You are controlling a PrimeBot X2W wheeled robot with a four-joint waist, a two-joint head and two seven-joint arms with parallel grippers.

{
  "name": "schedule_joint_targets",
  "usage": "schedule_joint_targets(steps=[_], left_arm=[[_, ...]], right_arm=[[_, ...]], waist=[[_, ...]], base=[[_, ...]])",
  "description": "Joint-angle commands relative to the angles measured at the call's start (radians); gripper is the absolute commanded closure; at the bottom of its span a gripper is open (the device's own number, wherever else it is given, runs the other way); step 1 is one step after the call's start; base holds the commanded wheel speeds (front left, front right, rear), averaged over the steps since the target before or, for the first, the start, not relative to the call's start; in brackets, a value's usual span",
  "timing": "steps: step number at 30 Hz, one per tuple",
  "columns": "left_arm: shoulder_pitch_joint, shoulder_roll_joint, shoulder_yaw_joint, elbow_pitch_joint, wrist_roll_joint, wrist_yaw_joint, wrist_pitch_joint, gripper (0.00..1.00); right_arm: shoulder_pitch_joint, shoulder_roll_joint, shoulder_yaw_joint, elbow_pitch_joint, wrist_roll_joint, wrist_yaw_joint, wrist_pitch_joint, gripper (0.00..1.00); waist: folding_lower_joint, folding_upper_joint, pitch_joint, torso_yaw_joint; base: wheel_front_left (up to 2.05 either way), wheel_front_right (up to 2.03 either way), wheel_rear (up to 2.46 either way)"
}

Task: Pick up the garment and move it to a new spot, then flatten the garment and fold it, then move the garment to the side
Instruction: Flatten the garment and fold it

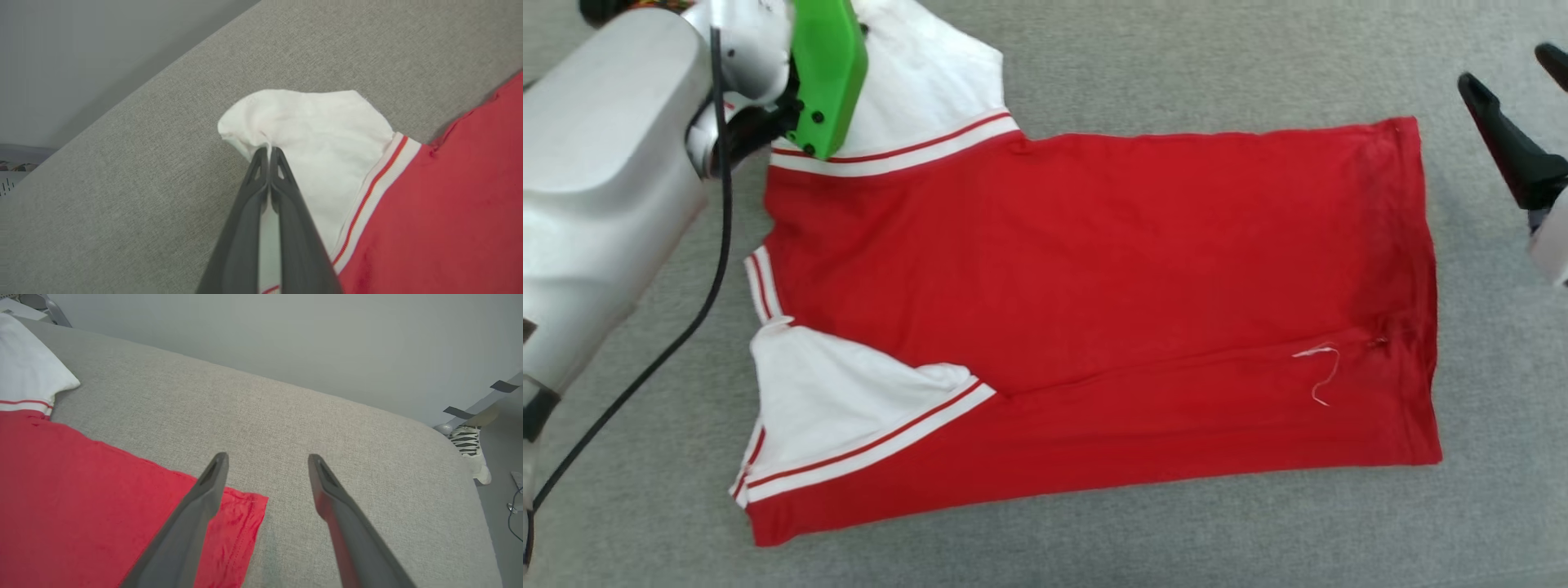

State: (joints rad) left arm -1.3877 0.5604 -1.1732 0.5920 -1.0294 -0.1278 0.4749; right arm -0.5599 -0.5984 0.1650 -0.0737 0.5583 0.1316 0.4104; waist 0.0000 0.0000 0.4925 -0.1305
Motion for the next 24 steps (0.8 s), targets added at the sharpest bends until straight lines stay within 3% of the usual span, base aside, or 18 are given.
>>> schedule_joint_targets(steps=[1, 5, 10, 14, 24], left_arm=[[0.024, 0.001, -0.006, -0.011, 0.006, -0.003, -0.020, 1.00], [0.029, -0.005, -0.023, -0.052, 0.021, -0.003, -0.077, 1.00], [0.025, -0.016, -0.029, -0.088, 0.039, -0.003, -0.124, 1.00], [0.021, -0.026, -0.033, -0.103, 0.055, -0.002, -0.144, 1.00], [0.011, -0.031, -0.037, -0.109, 0.067, -0.001, -0.172, 1.00]], right_arm=[[-0.031, -0.031, 0.021, 0.018, 0.035, -0.001, 0.060, 0.00], [-0.105, -0.138, 0.098, 0.082, 0.134, -0.001, 0.269, 0.00], [-0.175, -0.185, 0.190, 0.166, 0.200, -0.001, 0.425, 0.00], [-0.220, -0.169, 0.238, 0.249, 0.201, -0.001, 0.450, 0.00], [-0.218, -0.086, 0.342, 0.446, 0.212, -0.001, 0.387, 0.00]], waist=[[0.0000, 0.0000, -0.034, 0.042], [0.0000, 0.0000, -0.034, 0.076], [0.0000, 0.0000, -0.014, 0.111], [0.0000, 0.0000, 0.007, 0.131], [0.0000, 0.0000, 0.039, 0.149]], base=[[0.00, 0.00, 0.00], [0.00, 0.00, 0.00], [0.00, 0.00, 0.00], [0.00, 0.00, 0.00], [0.00, 0.00, 0.00]])
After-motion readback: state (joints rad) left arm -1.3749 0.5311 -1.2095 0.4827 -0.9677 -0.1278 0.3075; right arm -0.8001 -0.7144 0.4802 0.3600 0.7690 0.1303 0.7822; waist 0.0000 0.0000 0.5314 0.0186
